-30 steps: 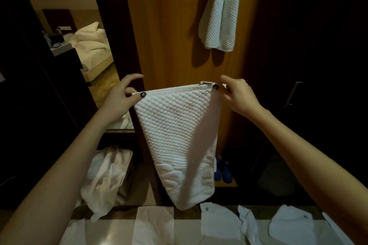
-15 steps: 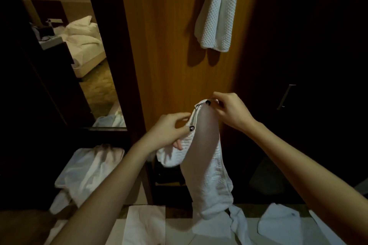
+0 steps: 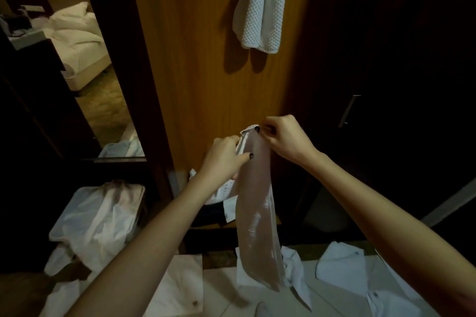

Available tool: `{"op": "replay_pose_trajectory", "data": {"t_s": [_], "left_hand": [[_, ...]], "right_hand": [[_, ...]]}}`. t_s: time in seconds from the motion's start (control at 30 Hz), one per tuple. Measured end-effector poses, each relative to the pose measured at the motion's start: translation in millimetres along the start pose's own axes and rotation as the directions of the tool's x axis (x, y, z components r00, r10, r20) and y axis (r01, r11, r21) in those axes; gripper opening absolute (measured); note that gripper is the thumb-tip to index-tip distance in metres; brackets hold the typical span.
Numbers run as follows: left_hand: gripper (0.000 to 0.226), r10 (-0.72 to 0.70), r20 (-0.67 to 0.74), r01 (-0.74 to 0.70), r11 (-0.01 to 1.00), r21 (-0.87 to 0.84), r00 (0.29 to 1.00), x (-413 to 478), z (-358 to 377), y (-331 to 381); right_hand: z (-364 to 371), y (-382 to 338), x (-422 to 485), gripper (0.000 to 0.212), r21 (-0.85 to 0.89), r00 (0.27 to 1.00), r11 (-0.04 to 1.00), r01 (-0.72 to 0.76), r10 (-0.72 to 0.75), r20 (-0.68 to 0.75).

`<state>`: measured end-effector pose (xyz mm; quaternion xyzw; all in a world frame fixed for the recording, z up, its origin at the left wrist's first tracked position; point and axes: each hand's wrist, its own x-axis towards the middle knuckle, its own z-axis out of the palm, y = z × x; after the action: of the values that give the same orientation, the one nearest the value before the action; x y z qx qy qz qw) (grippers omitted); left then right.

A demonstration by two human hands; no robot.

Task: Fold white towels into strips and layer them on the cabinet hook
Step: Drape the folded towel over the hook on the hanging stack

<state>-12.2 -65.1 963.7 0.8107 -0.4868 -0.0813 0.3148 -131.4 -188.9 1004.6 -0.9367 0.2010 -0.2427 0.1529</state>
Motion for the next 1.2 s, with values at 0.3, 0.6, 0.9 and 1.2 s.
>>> {"op": "replay_pose_trajectory", "data": {"t_s": [0.3,0.6,0.9,1.2], "left_hand": [[0.013,-0.079,0.013,0.080,0.979,-0.187,0.997,10,-31,-45],[0.017,0.152,0.014,-0.151,0.986,-0.071,0.988,7,-48,-51],[0.017,0.278,0.053,-0.269,0.954,-0.135,0.959,0,-77,-38],[0.022,0.306,-0.022,-0.290,0.874,-0.389,0.952,-15,-87,-30]], "right_hand": [[5,-17,-1,0.045,0.094,0.990,0.994,0.058,-0.069,0.123],[-1,-23,-3,0.021,0.229,0.985,0.973,-0.022,-0.018,0.170],[-14,-14,-3,0.019,0.307,0.994,0.948,-0.082,0.054,0.098],[-10,-21,7,0.006,0.500,0.977,0.845,-0.190,0.111,0.184]]}}
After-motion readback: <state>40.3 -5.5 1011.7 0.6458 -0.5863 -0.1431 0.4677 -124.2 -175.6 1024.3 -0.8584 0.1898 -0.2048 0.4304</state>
